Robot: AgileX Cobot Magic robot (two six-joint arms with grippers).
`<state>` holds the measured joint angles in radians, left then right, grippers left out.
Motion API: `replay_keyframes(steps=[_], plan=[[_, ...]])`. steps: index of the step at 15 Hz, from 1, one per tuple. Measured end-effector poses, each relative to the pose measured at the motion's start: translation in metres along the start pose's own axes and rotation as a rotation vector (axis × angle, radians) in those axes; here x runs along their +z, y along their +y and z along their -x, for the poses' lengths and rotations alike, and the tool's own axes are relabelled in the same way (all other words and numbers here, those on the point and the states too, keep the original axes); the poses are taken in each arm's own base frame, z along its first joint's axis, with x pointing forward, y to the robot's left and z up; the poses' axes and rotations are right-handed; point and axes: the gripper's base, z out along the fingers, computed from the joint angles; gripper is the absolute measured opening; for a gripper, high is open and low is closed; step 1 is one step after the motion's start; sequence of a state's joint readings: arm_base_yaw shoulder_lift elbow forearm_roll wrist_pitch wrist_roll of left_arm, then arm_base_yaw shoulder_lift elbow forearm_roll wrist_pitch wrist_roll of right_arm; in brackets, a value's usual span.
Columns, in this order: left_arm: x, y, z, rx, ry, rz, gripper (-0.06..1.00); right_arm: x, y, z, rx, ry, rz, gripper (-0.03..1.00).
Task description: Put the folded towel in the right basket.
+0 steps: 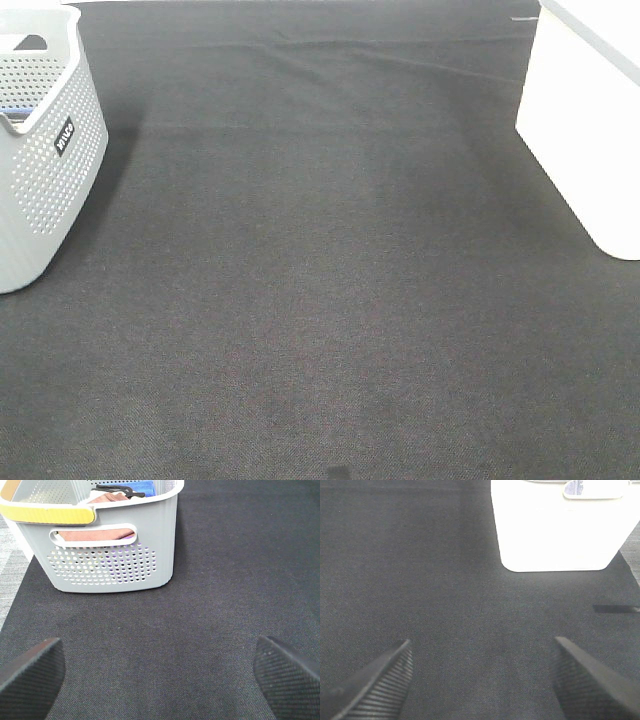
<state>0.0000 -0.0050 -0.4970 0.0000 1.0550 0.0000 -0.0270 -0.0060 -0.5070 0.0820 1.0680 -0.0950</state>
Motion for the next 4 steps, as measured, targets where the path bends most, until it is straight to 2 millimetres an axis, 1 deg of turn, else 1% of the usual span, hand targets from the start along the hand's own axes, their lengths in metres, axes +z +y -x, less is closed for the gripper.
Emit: replay_keyframes(steps=[4], plan=[[0.0,0.0,0.0,0.0,0.0,0.0,0.97,0.0,0.0,0.0,0.0,0.0,0.0,0.72]])
